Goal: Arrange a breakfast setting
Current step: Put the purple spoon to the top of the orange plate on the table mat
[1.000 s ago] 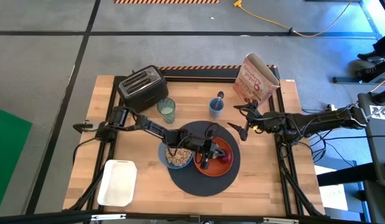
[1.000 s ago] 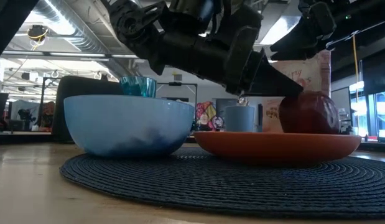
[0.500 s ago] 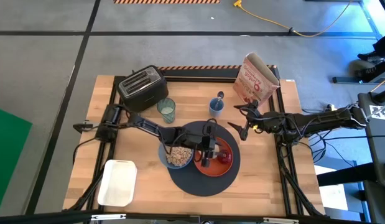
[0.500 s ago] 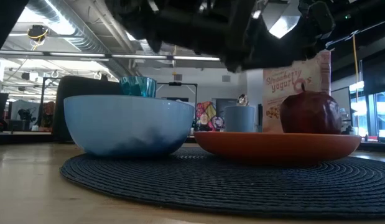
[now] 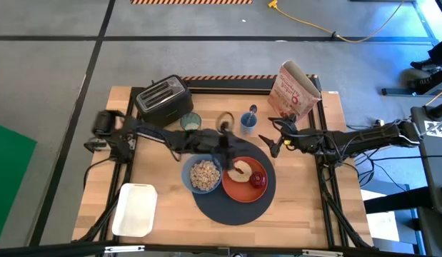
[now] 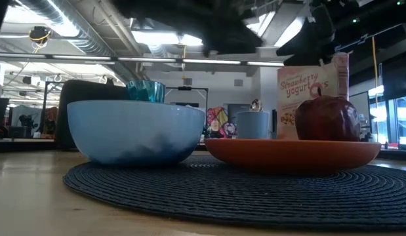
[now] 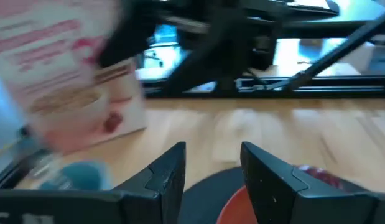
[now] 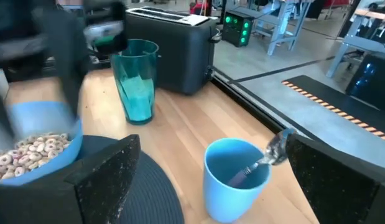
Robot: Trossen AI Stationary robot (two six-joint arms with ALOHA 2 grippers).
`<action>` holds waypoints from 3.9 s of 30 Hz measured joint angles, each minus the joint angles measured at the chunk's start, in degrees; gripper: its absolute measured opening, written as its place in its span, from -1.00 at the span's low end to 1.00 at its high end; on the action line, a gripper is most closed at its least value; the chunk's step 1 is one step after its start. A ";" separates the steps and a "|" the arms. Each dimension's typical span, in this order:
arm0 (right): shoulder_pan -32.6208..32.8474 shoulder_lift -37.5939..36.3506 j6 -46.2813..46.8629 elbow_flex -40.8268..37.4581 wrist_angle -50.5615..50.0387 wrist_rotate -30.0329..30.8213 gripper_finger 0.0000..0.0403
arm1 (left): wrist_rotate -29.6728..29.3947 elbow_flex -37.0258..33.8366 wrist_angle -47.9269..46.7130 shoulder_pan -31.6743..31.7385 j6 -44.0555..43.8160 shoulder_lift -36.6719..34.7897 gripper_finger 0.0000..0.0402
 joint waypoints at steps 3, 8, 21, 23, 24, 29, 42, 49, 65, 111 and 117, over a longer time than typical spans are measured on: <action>0.00 2.97 -1.54 0.55 1.13 0.00 0.95 | -0.42 -5.03 3.18 1.26 -1.41 -5.26 -0.26; -0.82 6.64 -2.83 4.13 0.18 -0.17 0.95 | -5.52 -13.91 3.43 1.50 -1.52 -16.01 -0.26; -21.34 14.59 -7.08 20.55 -15.07 -15.85 0.61 | -8.94 -23.25 -1.93 0.00 -1.50 -38.06 -0.26; -24.66 16.67 -7.12 23.61 -18.92 -19.02 0.51 | -9.64 -23.52 -1.86 -0.15 -1.45 -38.62 -0.26; -25.97 17.89 -7.09 25.17 -20.18 -20.14 0.46 | -10.20 -23.68 -2.29 -0.17 -1.45 -38.70 -0.26; -31.04 25.01 -7.22 30.91 -26.12 -24.26 0.26 | -11.16 -23.68 -2.36 -0.15 -1.42 -38.03 -0.26; -31.98 34.31 -9.29 32.61 -28.68 -20.19 0.07 | -13.03 -23.64 -3.75 -0.08 0.32 -37.87 -0.26; -31.98 34.40 -10.23 32.65 -29.93 -18.10 -0.09 | -13.13 -23.64 -3.62 -0.08 0.26 -37.87 -0.26; -31.89 34.40 -9.82 32.65 -29.57 -21.03 -0.35 | -13.11 -23.62 -3.60 -0.08 0.15 -37.87 -0.26; -31.89 30.41 -10.31 32.46 -28.05 -26.60 -0.98 | -14.27 -23.53 -4.24 -0.08 1.13 -36.08 -0.26; -31.86 25.96 -7.56 32.48 -22.40 -27.11 -0.98 | -14.27 -23.52 3.79 -0.08 6.71 -29.33 -0.26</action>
